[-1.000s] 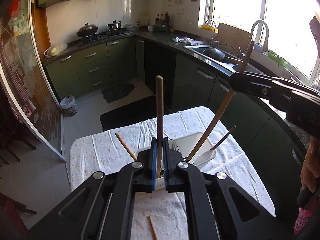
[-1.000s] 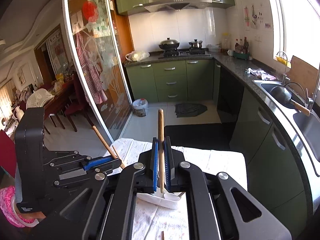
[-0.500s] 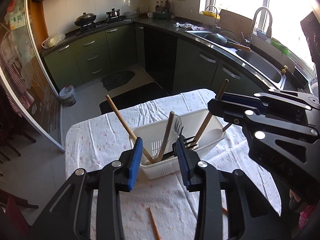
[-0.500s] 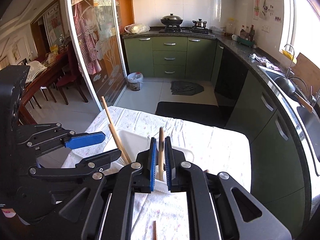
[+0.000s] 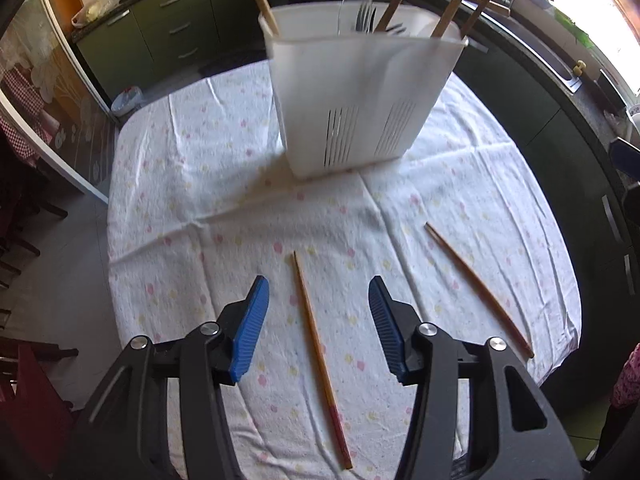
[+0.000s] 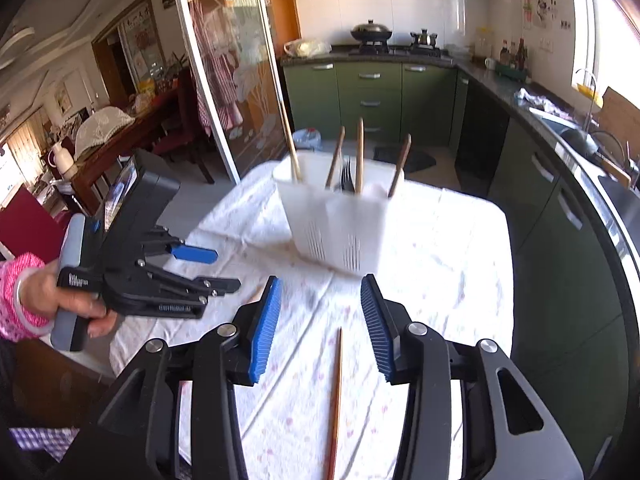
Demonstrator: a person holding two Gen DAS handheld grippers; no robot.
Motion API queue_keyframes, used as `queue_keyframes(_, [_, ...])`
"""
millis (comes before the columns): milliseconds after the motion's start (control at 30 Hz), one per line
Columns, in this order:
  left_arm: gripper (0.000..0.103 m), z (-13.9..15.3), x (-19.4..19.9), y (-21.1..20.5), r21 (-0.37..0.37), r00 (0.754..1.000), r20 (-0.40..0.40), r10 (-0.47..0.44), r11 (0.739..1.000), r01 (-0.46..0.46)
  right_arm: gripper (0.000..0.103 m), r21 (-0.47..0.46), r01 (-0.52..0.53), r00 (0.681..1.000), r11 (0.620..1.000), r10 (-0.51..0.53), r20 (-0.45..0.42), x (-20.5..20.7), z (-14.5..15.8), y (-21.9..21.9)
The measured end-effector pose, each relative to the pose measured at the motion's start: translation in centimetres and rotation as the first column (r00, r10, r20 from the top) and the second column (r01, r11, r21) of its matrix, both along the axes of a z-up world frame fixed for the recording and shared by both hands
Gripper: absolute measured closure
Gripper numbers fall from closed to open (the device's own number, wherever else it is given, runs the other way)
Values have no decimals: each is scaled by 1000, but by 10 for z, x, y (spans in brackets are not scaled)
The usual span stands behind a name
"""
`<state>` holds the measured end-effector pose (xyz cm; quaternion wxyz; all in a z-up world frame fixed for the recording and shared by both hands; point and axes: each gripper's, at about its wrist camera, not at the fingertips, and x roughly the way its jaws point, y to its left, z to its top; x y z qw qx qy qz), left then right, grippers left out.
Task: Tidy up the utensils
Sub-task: 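Grasp the last wooden chopstick with the left tool while the right grasps another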
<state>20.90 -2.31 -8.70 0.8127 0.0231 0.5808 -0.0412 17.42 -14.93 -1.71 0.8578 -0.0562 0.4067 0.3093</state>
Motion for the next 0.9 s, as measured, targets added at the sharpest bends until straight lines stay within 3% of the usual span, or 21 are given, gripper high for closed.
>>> queue_keyframes(167, [54,-44,-5,0,2,996,-87,30,1000,-30,52,-50,34,992,998,-39,-119,-6,-58,-24])
queue_keyframes(333, [56,-65,-4,-5,8,992,-120,40,999,-40,52,-101,38,977,994,-58,-206,-3,-102,-29])
queue_keyframes(667, [85,-76,6,1,10,987,-135,84,996,-84,46,-131,3,970,991,-35,-240,7,-117,-16])
queue_keyframes(733, [95,-76,8,3,17,988,-129,87,996,-85,46,-152,-10,968,988,-28,-250,10,-120,-10])
queue_keyframes(900, [97,-73,7,10,0,988,-127,84,996,-84,46,-188,-52,953,981,-8,-304,29,-138,10])
